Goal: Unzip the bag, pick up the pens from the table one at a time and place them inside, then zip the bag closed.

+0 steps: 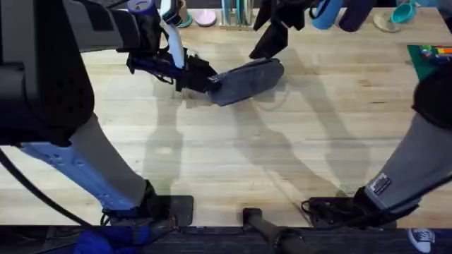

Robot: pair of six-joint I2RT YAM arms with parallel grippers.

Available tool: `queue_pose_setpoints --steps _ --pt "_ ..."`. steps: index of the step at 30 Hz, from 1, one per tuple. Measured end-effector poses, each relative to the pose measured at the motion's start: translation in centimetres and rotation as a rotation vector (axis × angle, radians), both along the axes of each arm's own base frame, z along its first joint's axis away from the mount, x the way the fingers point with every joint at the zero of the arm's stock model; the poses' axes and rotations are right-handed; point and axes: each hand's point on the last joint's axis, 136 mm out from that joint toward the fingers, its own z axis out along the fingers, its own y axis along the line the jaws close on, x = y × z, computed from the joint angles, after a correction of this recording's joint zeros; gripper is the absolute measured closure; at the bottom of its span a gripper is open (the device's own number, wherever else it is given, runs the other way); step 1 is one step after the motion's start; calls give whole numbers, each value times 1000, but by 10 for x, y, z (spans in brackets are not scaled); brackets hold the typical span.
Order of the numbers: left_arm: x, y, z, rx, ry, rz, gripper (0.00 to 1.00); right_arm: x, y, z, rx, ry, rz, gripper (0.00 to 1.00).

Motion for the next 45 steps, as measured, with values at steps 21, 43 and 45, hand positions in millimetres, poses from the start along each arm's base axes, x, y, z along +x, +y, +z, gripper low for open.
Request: queue_pose_setpoints --steps 21,43,45 --pt "0 0 0 0 0 0 959 -16 -68 61 -13 -53 -204 6" --pt "0 0 0 0 -1 0 959 -85 -98 29 -45 -221 -260 5" --pt "0 0 0 0 -1 0 959 -91 -99 27 -43 -230 -260 5"
